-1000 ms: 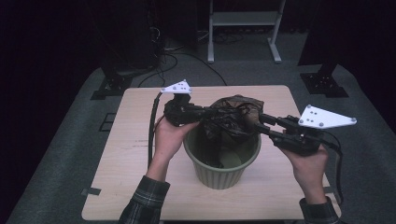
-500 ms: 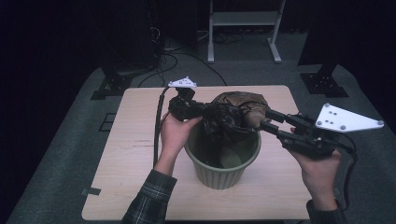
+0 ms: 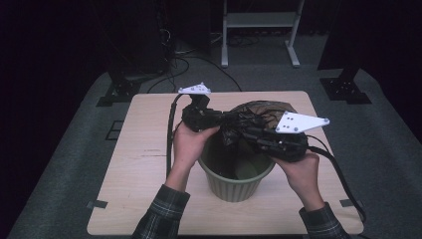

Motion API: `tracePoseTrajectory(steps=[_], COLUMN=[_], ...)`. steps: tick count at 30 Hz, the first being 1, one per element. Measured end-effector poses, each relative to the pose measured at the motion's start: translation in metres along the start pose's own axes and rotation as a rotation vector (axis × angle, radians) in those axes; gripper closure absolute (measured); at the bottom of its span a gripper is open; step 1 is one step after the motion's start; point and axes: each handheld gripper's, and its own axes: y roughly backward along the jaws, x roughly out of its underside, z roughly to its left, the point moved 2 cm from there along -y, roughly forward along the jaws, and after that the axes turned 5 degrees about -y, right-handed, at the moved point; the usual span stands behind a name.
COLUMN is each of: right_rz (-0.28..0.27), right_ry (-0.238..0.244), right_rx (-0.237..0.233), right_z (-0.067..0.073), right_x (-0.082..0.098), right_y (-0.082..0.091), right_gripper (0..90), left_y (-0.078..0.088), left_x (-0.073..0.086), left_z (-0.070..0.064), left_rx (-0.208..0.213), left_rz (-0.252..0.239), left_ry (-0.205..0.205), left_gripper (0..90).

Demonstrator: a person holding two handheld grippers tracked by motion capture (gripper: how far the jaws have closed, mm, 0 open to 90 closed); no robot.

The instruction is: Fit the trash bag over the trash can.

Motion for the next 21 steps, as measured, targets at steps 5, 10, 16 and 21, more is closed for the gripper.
tracePoseTrajectory(steps=[5, 10, 16, 21], right_rz=[0.058, 0.033, -0.006, -0.02], right_ry=[0.02, 0.002, -0.04, -0.065], right_rx=[-0.005, -0.044, -0.037, -0.019], right_z=[0.001, -0.001, -0.015, -0.028], right_x=[0.006, 0.011, 0.019, 0.025], right_y=[-0.007, 0.006, 0.035, 0.057], right_gripper=[90.0, 90.0, 90.0, 90.0], left_y=[0.008, 0.021, 0.043, 0.057], left_x=[0.003, 0.007, 0.014, 0.023], left_z=[0.006, 0.017, 0.029, 0.033], left_rx=[0.006, -0.03, -0.049, -0.062], left_rz=[-0.026, -0.038, -0.05, -0.004], left_ry=[0.026, 0.046, 0.07, 0.07], left_gripper=[89.6, 89.6, 89.4, 88.3])
